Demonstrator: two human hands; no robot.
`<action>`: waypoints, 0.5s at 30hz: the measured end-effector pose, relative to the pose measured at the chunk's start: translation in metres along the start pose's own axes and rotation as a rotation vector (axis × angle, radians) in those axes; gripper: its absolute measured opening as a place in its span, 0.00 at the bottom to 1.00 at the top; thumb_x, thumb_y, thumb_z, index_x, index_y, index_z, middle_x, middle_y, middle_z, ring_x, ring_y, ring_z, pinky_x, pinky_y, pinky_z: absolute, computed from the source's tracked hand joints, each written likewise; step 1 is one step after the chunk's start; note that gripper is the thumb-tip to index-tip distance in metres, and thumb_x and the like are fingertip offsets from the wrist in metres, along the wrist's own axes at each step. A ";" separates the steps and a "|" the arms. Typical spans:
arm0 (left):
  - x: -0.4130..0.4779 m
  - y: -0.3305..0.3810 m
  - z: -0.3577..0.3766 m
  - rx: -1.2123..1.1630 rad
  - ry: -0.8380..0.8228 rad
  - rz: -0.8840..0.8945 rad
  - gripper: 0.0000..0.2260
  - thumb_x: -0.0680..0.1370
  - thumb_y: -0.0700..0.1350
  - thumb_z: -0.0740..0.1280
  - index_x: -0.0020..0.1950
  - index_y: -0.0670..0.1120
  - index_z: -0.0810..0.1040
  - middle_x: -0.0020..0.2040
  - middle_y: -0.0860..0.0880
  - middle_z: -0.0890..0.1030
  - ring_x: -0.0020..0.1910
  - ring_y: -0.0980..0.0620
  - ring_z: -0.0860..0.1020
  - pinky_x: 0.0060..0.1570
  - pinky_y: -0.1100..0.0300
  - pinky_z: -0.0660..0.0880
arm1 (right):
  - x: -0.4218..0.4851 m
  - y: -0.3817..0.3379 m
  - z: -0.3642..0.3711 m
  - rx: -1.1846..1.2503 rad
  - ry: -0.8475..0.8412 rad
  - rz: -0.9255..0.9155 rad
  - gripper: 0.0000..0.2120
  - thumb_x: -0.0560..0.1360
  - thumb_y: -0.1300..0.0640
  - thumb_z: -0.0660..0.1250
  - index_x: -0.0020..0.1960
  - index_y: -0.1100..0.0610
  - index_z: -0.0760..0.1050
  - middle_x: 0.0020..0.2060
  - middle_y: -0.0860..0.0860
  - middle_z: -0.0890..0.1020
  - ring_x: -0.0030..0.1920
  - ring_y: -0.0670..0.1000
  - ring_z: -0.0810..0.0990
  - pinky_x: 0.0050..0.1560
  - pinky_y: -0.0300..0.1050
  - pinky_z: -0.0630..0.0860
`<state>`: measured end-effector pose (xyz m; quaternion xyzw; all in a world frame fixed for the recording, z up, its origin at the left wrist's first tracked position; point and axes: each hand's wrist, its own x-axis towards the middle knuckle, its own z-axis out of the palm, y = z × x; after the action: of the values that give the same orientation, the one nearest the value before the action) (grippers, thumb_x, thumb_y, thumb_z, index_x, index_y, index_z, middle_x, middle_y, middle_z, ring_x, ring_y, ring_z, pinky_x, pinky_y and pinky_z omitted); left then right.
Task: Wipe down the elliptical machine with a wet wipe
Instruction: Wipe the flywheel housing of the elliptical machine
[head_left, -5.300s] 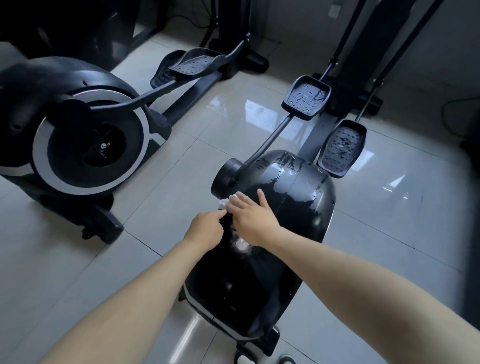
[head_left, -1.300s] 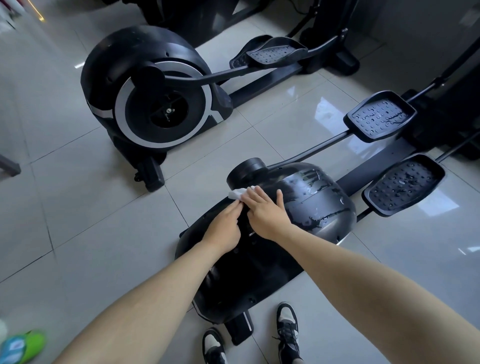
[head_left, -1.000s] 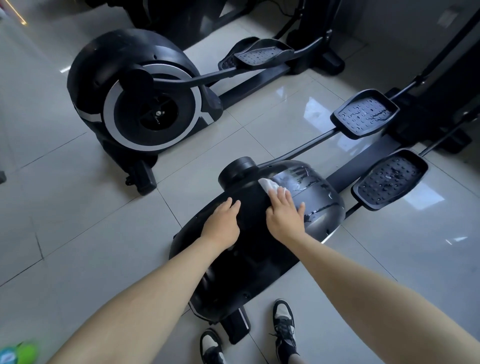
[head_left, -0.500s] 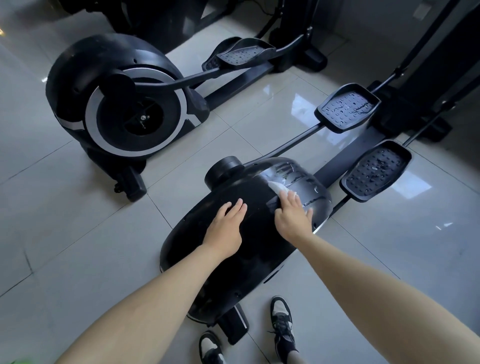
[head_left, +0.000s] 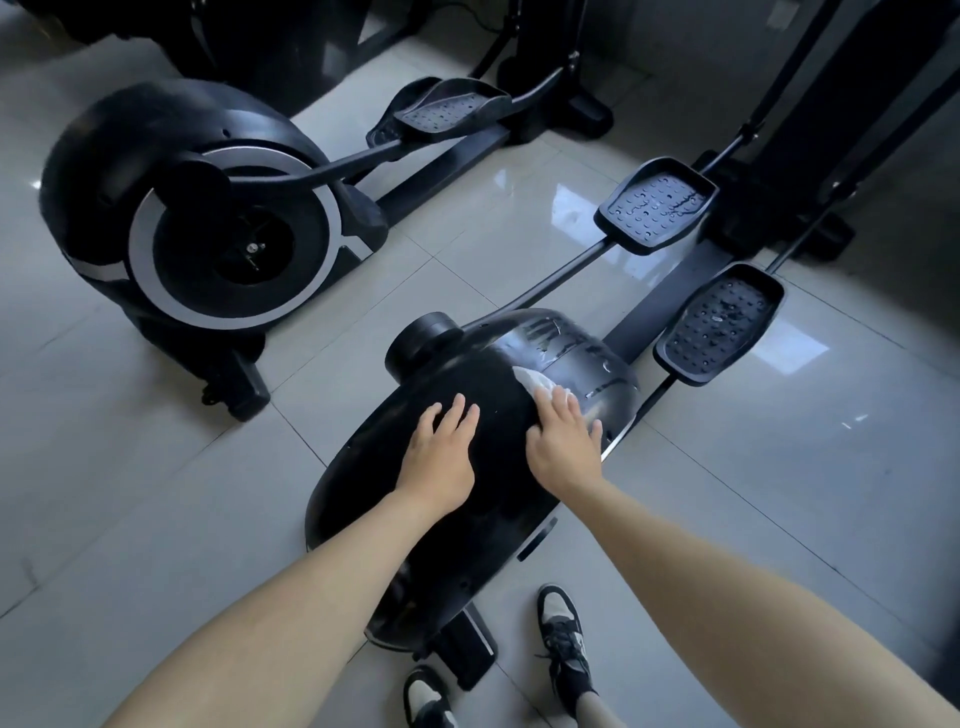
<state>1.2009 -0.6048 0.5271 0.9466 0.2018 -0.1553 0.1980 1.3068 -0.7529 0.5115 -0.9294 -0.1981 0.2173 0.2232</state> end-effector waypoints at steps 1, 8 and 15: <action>0.000 0.003 0.000 0.033 -0.007 0.003 0.32 0.82 0.36 0.57 0.84 0.51 0.50 0.84 0.50 0.46 0.81 0.42 0.47 0.78 0.47 0.57 | -0.007 -0.005 0.007 -0.021 0.020 -0.054 0.25 0.75 0.57 0.52 0.73 0.49 0.61 0.73 0.47 0.64 0.77 0.51 0.56 0.74 0.64 0.56; -0.005 0.003 -0.003 0.170 -0.047 0.056 0.35 0.81 0.38 0.57 0.84 0.53 0.46 0.84 0.45 0.42 0.81 0.37 0.44 0.79 0.43 0.51 | -0.024 0.002 0.020 -0.078 0.082 -0.200 0.27 0.79 0.57 0.53 0.78 0.43 0.58 0.77 0.45 0.63 0.80 0.47 0.54 0.76 0.64 0.52; -0.007 -0.005 0.004 0.199 -0.047 0.102 0.36 0.81 0.37 0.57 0.84 0.54 0.43 0.84 0.46 0.41 0.81 0.37 0.41 0.80 0.42 0.48 | -0.028 0.006 0.018 0.112 0.151 0.138 0.24 0.80 0.56 0.53 0.75 0.44 0.59 0.73 0.47 0.63 0.77 0.51 0.57 0.76 0.67 0.54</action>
<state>1.1922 -0.6045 0.5247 0.9667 0.1326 -0.1863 0.1153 1.2766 -0.7649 0.5023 -0.9406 -0.1039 0.1722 0.2737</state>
